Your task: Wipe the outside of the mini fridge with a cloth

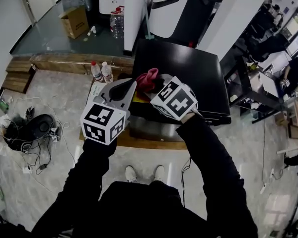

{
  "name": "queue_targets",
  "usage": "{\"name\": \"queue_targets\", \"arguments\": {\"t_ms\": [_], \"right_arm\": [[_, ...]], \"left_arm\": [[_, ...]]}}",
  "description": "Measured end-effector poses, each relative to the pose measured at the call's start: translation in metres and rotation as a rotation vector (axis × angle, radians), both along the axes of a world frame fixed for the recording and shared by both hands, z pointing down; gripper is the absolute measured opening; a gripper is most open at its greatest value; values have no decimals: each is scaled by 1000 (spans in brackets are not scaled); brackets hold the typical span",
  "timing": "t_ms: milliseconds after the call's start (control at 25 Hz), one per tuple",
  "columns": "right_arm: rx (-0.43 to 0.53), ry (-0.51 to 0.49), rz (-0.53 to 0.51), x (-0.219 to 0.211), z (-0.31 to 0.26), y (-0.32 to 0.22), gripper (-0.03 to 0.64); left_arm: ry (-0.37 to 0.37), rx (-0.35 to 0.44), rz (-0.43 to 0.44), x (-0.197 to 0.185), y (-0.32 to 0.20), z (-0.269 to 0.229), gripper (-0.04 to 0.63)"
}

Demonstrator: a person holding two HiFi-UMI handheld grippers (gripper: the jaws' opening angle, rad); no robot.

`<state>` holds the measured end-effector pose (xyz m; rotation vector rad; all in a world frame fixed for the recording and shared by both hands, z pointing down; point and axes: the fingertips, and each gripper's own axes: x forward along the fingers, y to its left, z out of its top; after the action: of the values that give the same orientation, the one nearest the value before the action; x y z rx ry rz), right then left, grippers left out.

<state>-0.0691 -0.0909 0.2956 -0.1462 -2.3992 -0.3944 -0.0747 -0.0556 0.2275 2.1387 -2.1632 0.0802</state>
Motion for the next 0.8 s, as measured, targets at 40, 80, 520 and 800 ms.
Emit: {"name": "queue_targets", "arguments": {"t_ms": [40, 80, 520, 800], "right_arm": [[16, 3, -3, -1, 0, 1, 86], [25, 6, -5, -1, 0, 1, 84], [12, 10, 55, 44, 1, -35, 84], [21, 16, 130, 111, 1, -77, 83]], "left_arm": [[5, 0, 4, 2, 0, 0, 5], [8, -1, 8, 4, 0, 0, 5], [10, -14, 36, 60, -13, 4, 5], [7, -17, 61, 109, -35, 2, 5]]}}
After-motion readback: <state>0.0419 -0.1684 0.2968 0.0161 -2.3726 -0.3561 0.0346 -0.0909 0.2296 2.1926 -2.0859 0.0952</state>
